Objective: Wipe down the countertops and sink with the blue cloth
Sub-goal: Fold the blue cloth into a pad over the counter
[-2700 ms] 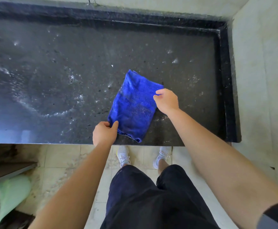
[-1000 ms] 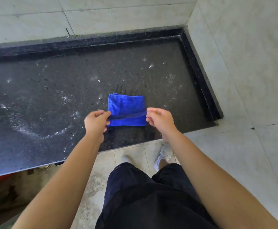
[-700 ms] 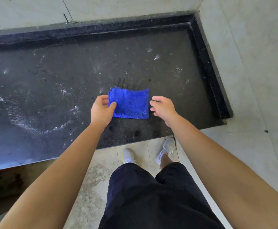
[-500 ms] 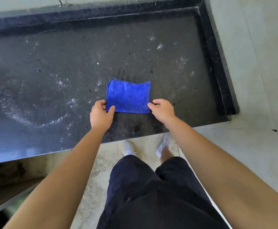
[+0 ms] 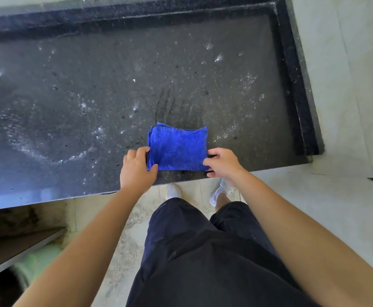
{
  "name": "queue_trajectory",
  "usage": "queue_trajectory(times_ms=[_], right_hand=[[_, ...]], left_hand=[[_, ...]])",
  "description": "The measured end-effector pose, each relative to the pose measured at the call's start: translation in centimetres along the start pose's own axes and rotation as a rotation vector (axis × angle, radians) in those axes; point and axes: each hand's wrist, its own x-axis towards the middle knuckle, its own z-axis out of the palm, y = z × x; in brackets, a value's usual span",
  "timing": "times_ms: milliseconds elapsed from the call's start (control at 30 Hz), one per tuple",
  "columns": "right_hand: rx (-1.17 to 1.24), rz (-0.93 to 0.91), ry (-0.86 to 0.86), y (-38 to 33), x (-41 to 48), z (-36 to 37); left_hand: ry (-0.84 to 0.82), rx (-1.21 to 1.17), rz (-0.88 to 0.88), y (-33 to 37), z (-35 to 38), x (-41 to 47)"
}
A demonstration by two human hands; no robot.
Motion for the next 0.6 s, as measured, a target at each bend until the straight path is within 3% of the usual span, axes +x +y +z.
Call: queue_trajectory(times_ms=[67, 167, 267, 467, 533, 600], right_hand=[[0.045, 0.003, -0.001, 0.1, 0.0, 0.1], [0.054, -0.012, 0.010, 0.1, 0.0, 0.4], [0.050, -0.017, 0.016, 0.0, -0.3, 0.6], [0.101, -0.050, -0.031, -0.6, -0.7, 0.9], [0.074, -0.080, -0.037, -1.0, -0.7, 1.2], [-0.021, -0.167, -0.009, -1.6, -0.5, 1.9]], left_hand=[[0.050, 0.191, 0.225, 1.2, -0.2, 0.6], [-0.081, 0.549, 0.530, 3.6, -0.2, 2.7], [-0.222, 0.703, 0.559, 4.9, 0.3, 4.7], [-0.240, 0.546, 0.507, 4.8, -0.1, 5.2], [-0.139, 0.353, 0.461, 3.9, -0.3, 4.4], [-0.017, 0.078, 0.304, 2.6, -0.5, 3.4]])
